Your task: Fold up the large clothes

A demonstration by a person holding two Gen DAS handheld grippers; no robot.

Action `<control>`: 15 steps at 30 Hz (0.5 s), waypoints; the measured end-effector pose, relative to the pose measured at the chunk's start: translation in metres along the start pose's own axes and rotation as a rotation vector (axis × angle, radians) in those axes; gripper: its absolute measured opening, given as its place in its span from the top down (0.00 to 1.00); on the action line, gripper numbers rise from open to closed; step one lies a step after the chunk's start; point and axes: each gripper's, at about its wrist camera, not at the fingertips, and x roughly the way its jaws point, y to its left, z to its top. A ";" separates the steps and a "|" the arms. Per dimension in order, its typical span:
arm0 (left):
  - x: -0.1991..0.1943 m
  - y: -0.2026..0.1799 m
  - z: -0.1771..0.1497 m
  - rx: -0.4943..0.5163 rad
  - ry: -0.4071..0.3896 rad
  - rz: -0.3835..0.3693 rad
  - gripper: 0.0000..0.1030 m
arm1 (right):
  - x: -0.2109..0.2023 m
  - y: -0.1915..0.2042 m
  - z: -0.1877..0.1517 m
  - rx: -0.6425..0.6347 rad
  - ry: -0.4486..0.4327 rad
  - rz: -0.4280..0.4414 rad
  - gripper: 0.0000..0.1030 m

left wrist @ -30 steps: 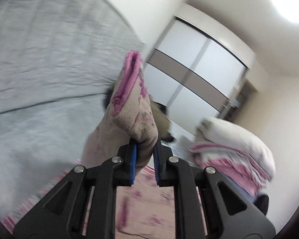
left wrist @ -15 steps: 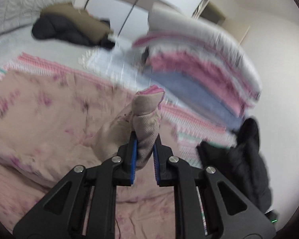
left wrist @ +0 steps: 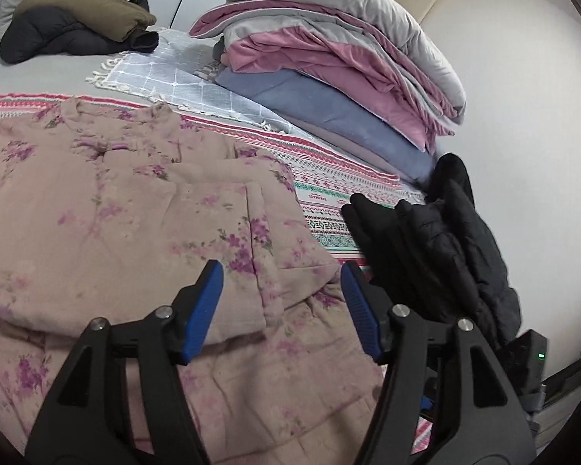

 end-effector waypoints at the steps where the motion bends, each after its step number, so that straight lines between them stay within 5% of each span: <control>1: -0.005 0.005 -0.004 -0.013 0.007 0.008 0.38 | 0.001 0.000 0.000 -0.003 0.003 -0.001 0.24; 6: -0.053 0.043 -0.017 -0.082 -0.008 0.097 0.38 | 0.003 0.000 0.001 -0.032 0.009 -0.035 0.24; 11: -0.118 0.091 -0.028 -0.177 -0.058 0.336 0.35 | 0.006 -0.001 0.000 -0.039 0.014 -0.054 0.24; 15: -0.169 0.125 -0.048 -0.221 -0.171 0.468 0.20 | 0.009 0.008 -0.005 -0.097 0.021 -0.089 0.24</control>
